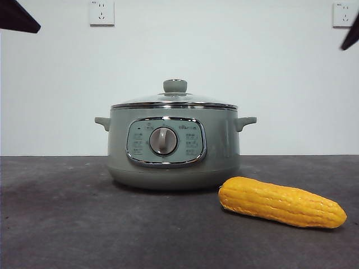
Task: Pick up the corn,open the lid,put the corn in the pot,close the lid
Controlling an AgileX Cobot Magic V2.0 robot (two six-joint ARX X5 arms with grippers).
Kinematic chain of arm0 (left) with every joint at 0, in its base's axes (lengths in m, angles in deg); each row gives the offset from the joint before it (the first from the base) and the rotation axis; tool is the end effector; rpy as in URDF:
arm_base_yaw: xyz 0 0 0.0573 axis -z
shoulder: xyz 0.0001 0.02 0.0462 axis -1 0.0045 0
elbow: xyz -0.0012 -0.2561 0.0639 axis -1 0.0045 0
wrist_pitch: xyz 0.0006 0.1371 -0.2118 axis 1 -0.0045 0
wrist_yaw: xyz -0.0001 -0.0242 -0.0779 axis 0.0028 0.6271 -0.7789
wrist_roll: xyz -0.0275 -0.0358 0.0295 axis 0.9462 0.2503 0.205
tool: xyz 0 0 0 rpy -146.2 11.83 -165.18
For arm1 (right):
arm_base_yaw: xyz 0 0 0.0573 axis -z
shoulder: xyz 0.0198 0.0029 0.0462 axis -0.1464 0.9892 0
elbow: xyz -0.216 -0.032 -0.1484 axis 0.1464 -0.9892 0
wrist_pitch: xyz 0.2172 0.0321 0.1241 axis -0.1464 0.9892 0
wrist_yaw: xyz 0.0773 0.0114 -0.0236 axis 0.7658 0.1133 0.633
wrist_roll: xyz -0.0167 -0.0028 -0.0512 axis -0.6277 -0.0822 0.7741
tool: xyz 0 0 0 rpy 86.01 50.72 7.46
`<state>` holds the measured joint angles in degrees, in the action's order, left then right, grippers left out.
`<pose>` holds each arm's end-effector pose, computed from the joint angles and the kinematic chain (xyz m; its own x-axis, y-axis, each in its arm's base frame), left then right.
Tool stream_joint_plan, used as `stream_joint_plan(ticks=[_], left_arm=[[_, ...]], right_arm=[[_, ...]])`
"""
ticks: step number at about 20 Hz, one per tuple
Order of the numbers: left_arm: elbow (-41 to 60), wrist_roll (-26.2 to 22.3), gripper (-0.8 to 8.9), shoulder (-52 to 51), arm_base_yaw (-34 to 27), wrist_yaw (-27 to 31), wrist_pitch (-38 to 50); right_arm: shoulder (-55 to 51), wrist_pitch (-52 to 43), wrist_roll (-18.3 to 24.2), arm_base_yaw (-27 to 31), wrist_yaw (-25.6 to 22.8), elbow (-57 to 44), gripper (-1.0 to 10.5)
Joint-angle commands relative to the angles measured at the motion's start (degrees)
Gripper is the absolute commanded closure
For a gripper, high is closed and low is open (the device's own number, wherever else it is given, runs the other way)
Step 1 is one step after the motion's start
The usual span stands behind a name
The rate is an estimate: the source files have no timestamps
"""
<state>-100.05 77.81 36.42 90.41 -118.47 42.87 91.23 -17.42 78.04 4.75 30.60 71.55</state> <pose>0.1740 -0.0234 0.2861 0.5466 -0.7443 -0.3838 0.5437 0.6640 -0.5133 0.1795 0.0258 0.2938 0.4883 0.5323 -0.6915 -0.2310 0.8430 0.4858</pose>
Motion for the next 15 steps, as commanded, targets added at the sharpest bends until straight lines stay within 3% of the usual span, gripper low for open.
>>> stream_joint_plan(ticks=[1, 4, 8, 15], left_arm=[[0.09, -3.17, 8.18, 1.20, 0.13, -0.44, -1.36], [0.09, -6.91, 8.18, 2.95, 0.13, -0.44, -4.42], [0.09, -12.02, 8.18, 4.63, 0.13, -0.42, -8.07], [0.09, -14.12, 8.18, 5.84, 0.13, -0.42, -8.98]], right_arm=[[7.17, 1.99, 4.81, -2.10, -1.14, 4.07, 4.0], [15.72, 5.16, 8.31, -6.75, -4.13, 9.18, 3.8], [23.65, 6.97, 12.22, -14.32, -13.88, 13.20, 3.8], [34.69, 6.12, 21.09, -26.51, -22.56, 13.55, 3.8]])
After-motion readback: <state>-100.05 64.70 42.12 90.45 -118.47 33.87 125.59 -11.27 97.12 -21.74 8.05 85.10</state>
